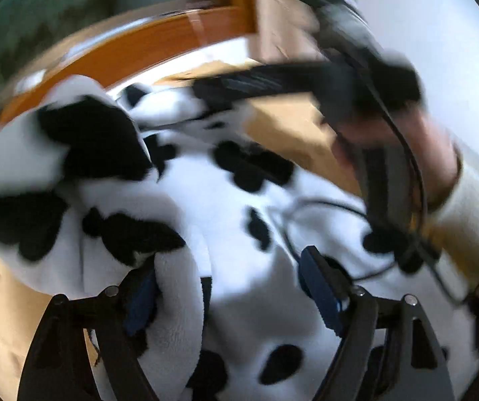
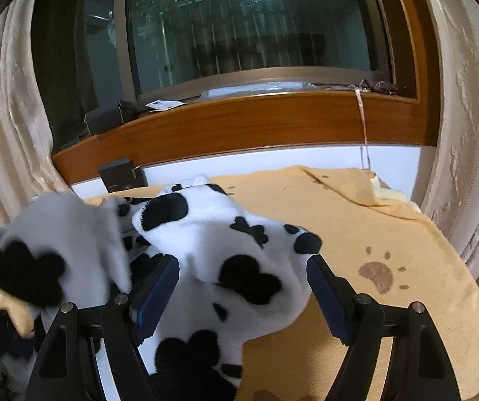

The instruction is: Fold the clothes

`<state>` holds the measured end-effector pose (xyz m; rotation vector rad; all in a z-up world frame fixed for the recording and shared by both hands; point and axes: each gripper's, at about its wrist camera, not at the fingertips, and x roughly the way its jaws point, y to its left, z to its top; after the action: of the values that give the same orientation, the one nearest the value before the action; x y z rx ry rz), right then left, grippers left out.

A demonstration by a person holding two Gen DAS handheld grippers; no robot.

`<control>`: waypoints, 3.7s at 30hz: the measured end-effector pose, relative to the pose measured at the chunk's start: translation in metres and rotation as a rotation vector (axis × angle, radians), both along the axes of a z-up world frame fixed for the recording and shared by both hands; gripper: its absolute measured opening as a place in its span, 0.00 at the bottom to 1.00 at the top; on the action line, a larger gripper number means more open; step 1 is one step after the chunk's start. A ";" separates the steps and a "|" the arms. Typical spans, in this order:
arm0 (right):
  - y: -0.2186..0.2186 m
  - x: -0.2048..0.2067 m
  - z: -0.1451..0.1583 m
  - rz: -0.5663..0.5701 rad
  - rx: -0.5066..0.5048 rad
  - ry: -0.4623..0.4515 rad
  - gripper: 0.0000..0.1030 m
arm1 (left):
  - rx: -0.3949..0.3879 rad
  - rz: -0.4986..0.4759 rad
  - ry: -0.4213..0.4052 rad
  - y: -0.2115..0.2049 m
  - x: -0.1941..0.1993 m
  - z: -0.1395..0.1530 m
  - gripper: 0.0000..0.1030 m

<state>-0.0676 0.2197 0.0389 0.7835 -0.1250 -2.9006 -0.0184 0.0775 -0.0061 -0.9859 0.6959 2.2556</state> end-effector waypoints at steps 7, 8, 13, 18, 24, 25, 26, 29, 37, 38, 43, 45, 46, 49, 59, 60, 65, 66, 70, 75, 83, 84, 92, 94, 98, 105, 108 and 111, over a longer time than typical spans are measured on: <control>-0.001 0.001 0.000 0.007 -0.002 0.004 0.78 | 0.018 -0.038 -0.021 -0.017 0.023 0.019 0.81; -0.001 0.001 0.000 0.006 -0.002 0.004 0.78 | 0.060 -0.035 -0.045 -0.026 0.024 0.028 0.81; 0.001 0.000 -0.002 -0.004 -0.012 -0.009 0.78 | 0.332 0.053 -0.152 -0.085 0.005 0.078 0.82; 0.003 0.000 -0.003 -0.010 -0.024 -0.018 0.78 | 0.588 0.329 -0.216 -0.165 -0.064 0.098 0.84; 0.001 0.000 -0.004 0.000 -0.027 -0.021 0.78 | 0.738 0.564 -0.345 -0.224 -0.149 0.068 0.84; 0.001 0.000 -0.004 0.000 -0.027 -0.022 0.78 | 0.752 0.592 -0.368 -0.230 -0.158 0.061 0.84; 0.001 0.000 -0.004 0.000 -0.029 -0.023 0.78 | 0.751 0.619 -0.396 -0.232 -0.171 0.054 0.84; 0.002 -0.001 -0.004 -0.002 -0.038 -0.029 0.78 | 0.723 0.680 -0.455 -0.217 -0.215 0.027 0.84; 0.007 -0.005 -0.007 -0.001 -0.068 -0.054 0.78 | 0.702 0.671 -0.621 -0.185 -0.286 -0.022 0.84; 0.007 -0.006 -0.008 -0.001 -0.071 -0.058 0.78 | 0.711 0.654 -0.645 -0.181 -0.288 -0.025 0.84; 0.009 -0.007 -0.009 -0.009 -0.078 -0.069 0.78 | 0.721 0.590 -0.701 -0.168 -0.288 -0.030 0.82; 0.009 -0.007 -0.009 -0.012 -0.077 -0.071 0.78 | 0.719 0.605 -0.694 -0.170 -0.288 -0.029 0.74; 0.009 -0.007 -0.009 -0.012 -0.076 -0.071 0.78 | 0.717 0.614 -0.695 -0.172 -0.288 -0.030 0.45; 0.009 -0.007 -0.009 -0.014 -0.075 -0.068 0.78 | 0.719 0.660 -0.695 -0.181 -0.284 -0.035 0.17; 0.014 -0.006 -0.008 -0.037 -0.082 -0.047 0.78 | 0.822 0.746 -0.332 -0.262 -0.230 0.074 0.15; 0.015 -0.006 -0.008 -0.038 -0.081 -0.045 0.78 | 0.823 0.761 -0.270 -0.277 -0.222 0.093 0.15; 0.013 -0.005 -0.008 -0.038 -0.070 -0.040 0.78 | 0.880 0.913 -0.029 -0.362 -0.176 0.167 0.15; 0.013 -0.004 -0.007 -0.040 -0.069 -0.037 0.78 | 0.888 0.952 0.018 -0.379 -0.165 0.179 0.15; 0.012 -0.003 -0.006 -0.043 -0.065 -0.032 0.78 | 0.826 1.113 0.238 -0.436 -0.113 0.220 0.15; 0.009 -0.003 -0.005 -0.041 -0.056 -0.024 0.78 | 0.680 1.270 0.341 -0.490 -0.074 0.224 0.15; 0.009 -0.001 -0.004 -0.029 -0.055 -0.018 0.78 | 0.394 1.462 0.200 -0.520 -0.073 0.148 0.30; 0.009 -0.002 -0.004 -0.030 -0.055 -0.017 0.78 | 0.411 1.464 0.164 -0.523 -0.070 0.137 0.39; 0.010 -0.003 -0.005 -0.028 -0.058 -0.027 0.78 | 0.511 1.108 -0.035 -0.458 -0.069 0.082 0.55; 0.010 -0.004 -0.006 -0.027 -0.059 -0.031 0.78 | 0.467 0.931 -0.078 -0.411 -0.075 0.075 0.61; 0.011 -0.005 -0.007 -0.032 -0.071 -0.039 0.78 | 0.222 0.539 -0.094 -0.287 -0.082 0.054 0.66; 0.011 -0.005 -0.008 -0.029 -0.072 -0.045 0.78 | -0.051 0.385 -0.066 -0.195 -0.105 0.010 0.68; 0.010 -0.005 -0.008 -0.026 -0.067 -0.046 0.78 | -0.083 0.431 -0.095 -0.199 -0.128 -0.007 0.68; 0.010 -0.006 -0.008 -0.028 -0.068 -0.049 0.78 | -0.120 0.488 -0.087 -0.207 -0.152 -0.017 0.68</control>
<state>-0.0736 0.2296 0.0306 0.8479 -0.2398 -2.8870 -0.1701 -0.1296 -0.0236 -1.4295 0.6063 2.5827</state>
